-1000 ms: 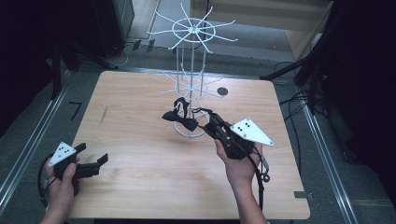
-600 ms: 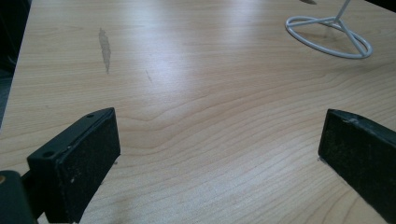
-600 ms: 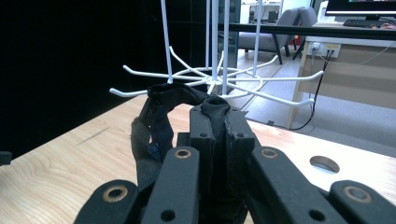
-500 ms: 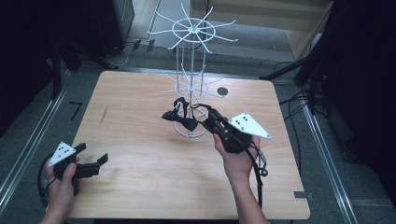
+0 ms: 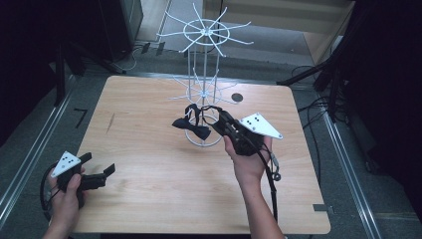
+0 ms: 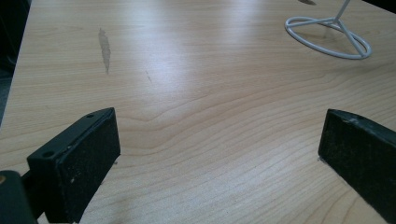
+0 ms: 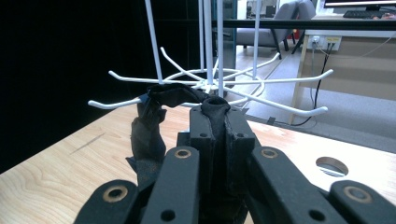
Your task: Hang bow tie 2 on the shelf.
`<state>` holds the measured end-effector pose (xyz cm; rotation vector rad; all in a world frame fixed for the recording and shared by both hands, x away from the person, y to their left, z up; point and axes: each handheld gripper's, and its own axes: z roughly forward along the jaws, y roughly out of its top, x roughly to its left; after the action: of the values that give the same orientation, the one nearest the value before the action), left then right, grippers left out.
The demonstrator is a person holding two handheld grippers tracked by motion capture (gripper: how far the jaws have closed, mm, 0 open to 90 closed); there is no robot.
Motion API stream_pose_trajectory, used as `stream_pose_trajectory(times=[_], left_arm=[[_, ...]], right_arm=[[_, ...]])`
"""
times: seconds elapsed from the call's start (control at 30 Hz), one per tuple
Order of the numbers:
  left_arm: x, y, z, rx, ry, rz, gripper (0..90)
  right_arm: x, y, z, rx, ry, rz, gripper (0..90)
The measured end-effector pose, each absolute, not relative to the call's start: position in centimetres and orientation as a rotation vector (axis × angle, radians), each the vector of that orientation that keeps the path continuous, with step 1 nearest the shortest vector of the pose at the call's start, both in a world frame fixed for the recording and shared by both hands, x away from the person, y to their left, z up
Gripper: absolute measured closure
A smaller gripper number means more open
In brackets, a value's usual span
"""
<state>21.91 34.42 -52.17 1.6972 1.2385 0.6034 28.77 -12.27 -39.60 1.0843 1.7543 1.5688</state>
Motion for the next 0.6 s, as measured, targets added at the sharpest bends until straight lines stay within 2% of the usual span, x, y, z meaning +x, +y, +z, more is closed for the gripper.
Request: stream_pose_trajectory(times=[0.6], left_arm=[[21.9,34.4,-52.2,1.699,1.236,0.603,0.0]], right_arm=[[30.1,-11.9,-40.6,1.142,1.765,1.537,85.3]])
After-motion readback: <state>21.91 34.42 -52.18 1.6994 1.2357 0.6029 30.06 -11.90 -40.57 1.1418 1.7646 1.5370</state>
